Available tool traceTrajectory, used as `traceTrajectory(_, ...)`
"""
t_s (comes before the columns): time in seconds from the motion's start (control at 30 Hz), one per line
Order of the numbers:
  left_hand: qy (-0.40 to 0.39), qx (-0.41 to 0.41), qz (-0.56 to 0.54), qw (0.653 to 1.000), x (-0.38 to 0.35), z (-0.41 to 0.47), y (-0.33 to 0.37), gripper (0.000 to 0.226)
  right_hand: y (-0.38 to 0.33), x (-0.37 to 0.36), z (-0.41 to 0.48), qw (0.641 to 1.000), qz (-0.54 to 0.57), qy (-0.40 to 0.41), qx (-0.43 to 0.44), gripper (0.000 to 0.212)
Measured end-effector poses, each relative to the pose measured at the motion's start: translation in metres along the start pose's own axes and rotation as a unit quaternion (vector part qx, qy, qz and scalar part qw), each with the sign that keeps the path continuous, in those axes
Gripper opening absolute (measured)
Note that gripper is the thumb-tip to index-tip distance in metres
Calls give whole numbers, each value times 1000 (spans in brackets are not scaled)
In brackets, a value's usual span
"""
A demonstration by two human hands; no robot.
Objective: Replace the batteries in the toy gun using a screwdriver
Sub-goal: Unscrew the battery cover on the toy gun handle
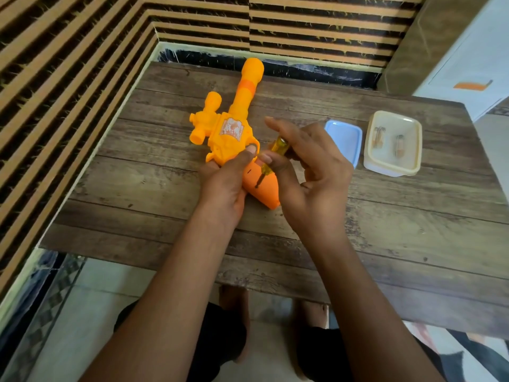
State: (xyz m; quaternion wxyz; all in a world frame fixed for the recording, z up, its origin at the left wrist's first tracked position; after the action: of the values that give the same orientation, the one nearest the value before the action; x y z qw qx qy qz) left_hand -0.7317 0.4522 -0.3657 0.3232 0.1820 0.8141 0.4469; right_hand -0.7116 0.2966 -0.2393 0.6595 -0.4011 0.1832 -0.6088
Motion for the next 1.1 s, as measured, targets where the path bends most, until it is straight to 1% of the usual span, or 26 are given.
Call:
traceTrajectory(0.07,7,1,6,1000,1,1,-1,39,-2,-1,-1,1000,1,-3,7,32)
traceTrajectory(0.1,4,3,8,1000,0,1,-1,38,-3,-2,-2,1000,5,-8,8,30)
traceTrajectory(0.2,8,15,-1,1000,-2,-1,-1,45,2,-2,-2,1000,19,-7,-14,29)
traceTrajectory(0.3,14,16,-10,1000,-2,0,1,45,11,1,-3,998,44,-8,-41,26)
traceTrajectory(0.47,8,18,-10,1000,-3,0,1,44,7,-4,-4,996,51,-59,-38,29)
traceTrajectory(0.53,6,18,-10,1000,-3,-1,2,41,6,-5,-4,995,62,-71,-32,26)
traceTrajectory(0.6,3,15,-6,1000,-2,-2,2,38,5,-5,-4,996,60,-61,-20,19)
traceTrajectory(0.67,-11,11,-2,1000,-2,-2,2,37,-1,-5,-3,999,39,-34,2,17)
traceTrajectory(0.77,-11,15,-7,1000,-3,-3,2,37,-5,-4,-3,1000,13,3,25,23)
traceTrajectory(0.83,-2,21,-10,1000,-4,-5,4,37,-3,-1,-1,1000,7,2,28,31)
traceTrajectory(0.9,-1,24,-1,1000,-4,-6,4,38,0,1,1,1000,6,-5,22,44)
traceTrajectory(0.97,-4,24,7,1000,-5,-6,4,38,1,1,2,1000,9,-8,14,47)
traceTrajectory(1.0,-7,25,4,1000,-6,-6,4,38,2,1,2,1000,15,-12,11,43)
traceTrajectory(1.1,1,13,-9,1000,-5,-6,5,32,6,-1,4,999,35,-17,-4,21)
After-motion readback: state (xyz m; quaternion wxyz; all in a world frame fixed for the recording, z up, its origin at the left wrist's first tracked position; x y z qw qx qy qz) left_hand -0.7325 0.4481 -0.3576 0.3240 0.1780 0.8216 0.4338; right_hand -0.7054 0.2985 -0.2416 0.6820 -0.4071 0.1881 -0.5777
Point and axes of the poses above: each hand's wrist, its own z-axis towards the middle knuckle, its own x-axis out of the back of the hand, y = z × x, the point moved 8 cm from there along z, towards the middle knuckle, and after that the axes turned 2 degrees about z, right-handed, at the moved point
